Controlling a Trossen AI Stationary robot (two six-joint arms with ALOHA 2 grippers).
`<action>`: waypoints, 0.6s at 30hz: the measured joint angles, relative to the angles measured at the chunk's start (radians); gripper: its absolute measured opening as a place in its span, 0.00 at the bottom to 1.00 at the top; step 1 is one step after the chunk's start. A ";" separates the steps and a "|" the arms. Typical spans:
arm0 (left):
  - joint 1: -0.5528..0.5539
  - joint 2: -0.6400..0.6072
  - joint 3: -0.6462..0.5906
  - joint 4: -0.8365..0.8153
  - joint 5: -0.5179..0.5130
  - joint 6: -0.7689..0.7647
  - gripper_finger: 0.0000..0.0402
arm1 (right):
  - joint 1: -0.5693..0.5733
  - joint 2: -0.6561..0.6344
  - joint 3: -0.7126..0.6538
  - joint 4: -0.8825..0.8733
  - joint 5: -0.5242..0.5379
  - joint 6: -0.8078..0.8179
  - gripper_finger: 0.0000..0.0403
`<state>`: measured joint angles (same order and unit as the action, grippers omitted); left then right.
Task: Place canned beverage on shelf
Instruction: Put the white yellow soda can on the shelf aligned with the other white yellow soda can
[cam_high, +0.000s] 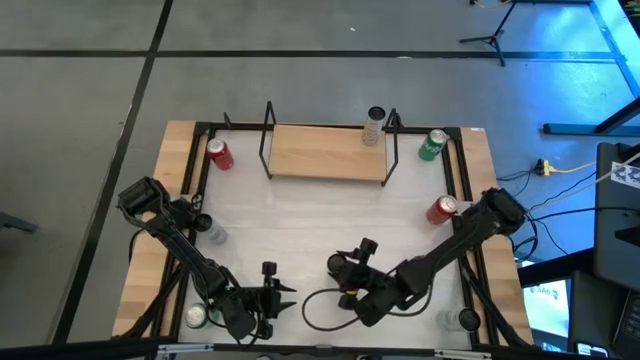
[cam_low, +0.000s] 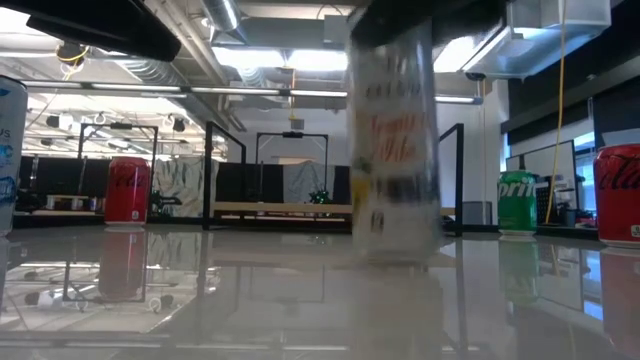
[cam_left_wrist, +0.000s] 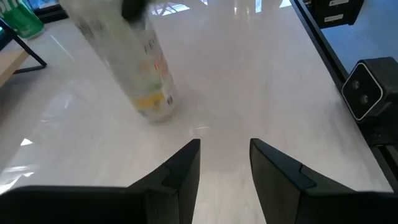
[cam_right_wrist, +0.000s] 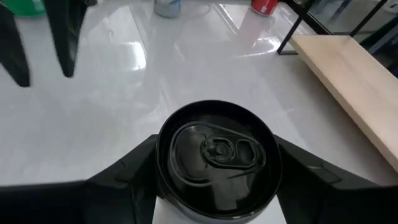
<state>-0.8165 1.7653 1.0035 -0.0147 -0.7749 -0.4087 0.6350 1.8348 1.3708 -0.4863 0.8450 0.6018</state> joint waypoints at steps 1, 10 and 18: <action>0.000 0.000 0.000 0.000 0.002 0.006 0.33 | 0.000 -0.019 0.001 -0.015 0.001 -0.004 0.59; 0.003 0.000 0.000 0.007 0.034 0.204 0.33 | -0.044 -0.226 0.002 -0.257 0.063 -0.006 0.59; 0.074 0.000 -0.051 0.104 0.208 0.265 0.33 | -0.207 -0.325 0.002 -0.398 0.109 -0.101 0.59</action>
<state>-0.7422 1.7653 0.9528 0.0891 -0.5670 -0.1440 0.4280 1.5095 1.3726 -0.8844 0.9536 0.5008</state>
